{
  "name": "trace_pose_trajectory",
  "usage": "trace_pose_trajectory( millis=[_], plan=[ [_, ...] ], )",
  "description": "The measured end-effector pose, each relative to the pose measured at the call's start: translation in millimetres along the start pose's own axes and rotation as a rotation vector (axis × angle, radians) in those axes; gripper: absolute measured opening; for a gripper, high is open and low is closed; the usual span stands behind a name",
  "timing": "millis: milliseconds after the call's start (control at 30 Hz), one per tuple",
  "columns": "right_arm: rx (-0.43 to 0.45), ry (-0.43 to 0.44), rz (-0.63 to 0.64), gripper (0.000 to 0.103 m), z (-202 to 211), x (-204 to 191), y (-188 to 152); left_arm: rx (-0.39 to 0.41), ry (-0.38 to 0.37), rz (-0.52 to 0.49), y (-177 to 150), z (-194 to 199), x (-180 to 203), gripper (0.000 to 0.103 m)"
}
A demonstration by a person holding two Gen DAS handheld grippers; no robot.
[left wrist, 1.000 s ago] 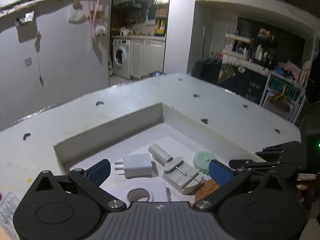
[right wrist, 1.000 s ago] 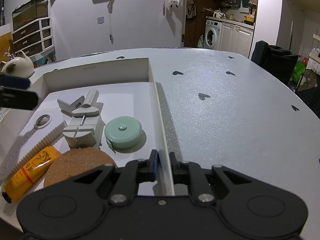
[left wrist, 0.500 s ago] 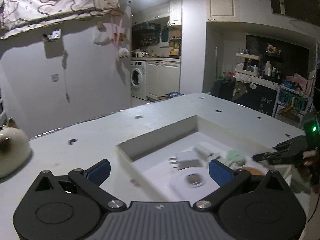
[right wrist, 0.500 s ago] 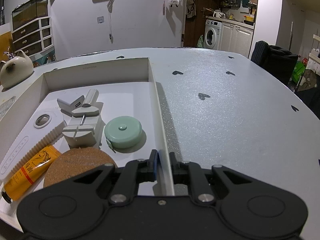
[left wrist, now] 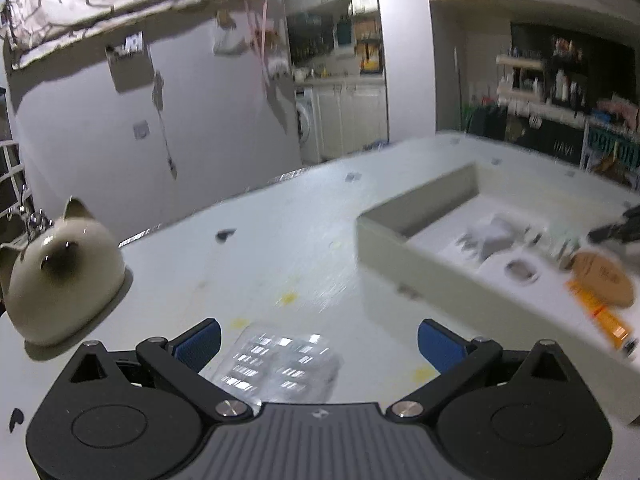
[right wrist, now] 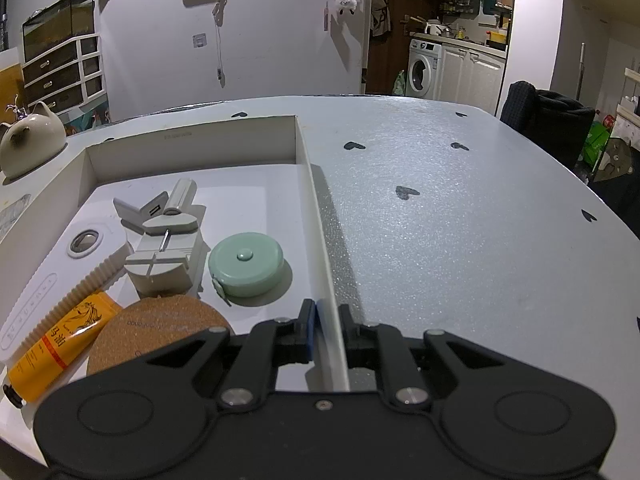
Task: Organize rigid objects
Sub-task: 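Move the left tool to the clear plastic case and grasp it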
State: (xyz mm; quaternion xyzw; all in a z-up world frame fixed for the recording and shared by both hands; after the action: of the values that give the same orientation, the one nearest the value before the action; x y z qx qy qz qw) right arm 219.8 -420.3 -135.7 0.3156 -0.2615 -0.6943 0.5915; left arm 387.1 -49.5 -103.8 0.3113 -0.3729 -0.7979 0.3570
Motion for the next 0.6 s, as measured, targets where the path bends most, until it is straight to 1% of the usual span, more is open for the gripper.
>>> trace_pose_trajectory(
  millis=[67,133,200,267,367,500,600],
  plan=[
    [0.001,0.0,-0.001,0.013,0,0,0,-0.022,0.007,-0.023,-7,-11,-7,0.103],
    [0.002,0.001,-0.002,0.013,0,0,0,-0.059,0.007,-0.021,-14,-22,-14,0.101],
    [0.004,0.001,-0.003,0.013,0,0,0,-0.084,0.012,-0.017,-19,-29,-20,0.097],
    [0.003,0.001,-0.002,0.013,0,0,0,-0.109,0.011,-0.023,-24,-38,-25,0.091],
    [0.003,0.002,-0.002,0.013,0,0,0,-0.132,0.0,-0.02,-28,-46,-27,0.088],
    [0.004,0.004,-0.001,0.013,0,0,0,-0.14,-0.022,0.013,-26,-54,-30,0.087],
    [0.005,0.005,-0.002,0.013,0,0,0,-0.154,-0.039,0.057,-25,-59,-34,0.084]
  ],
)
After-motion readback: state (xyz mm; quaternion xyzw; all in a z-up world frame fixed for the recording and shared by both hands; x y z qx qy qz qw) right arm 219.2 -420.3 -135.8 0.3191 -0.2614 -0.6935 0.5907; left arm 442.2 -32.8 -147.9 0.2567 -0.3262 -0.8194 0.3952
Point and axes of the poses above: each gripper's, at about its wrist camera, not at the fingertips, and z roughly against the way its jaws point, x to its right, y to its top, the point moved 9 cm from there along -z, roughly the way its jaws point, and after that the axes turned 11 degrees about y, right-handed, at the moved point
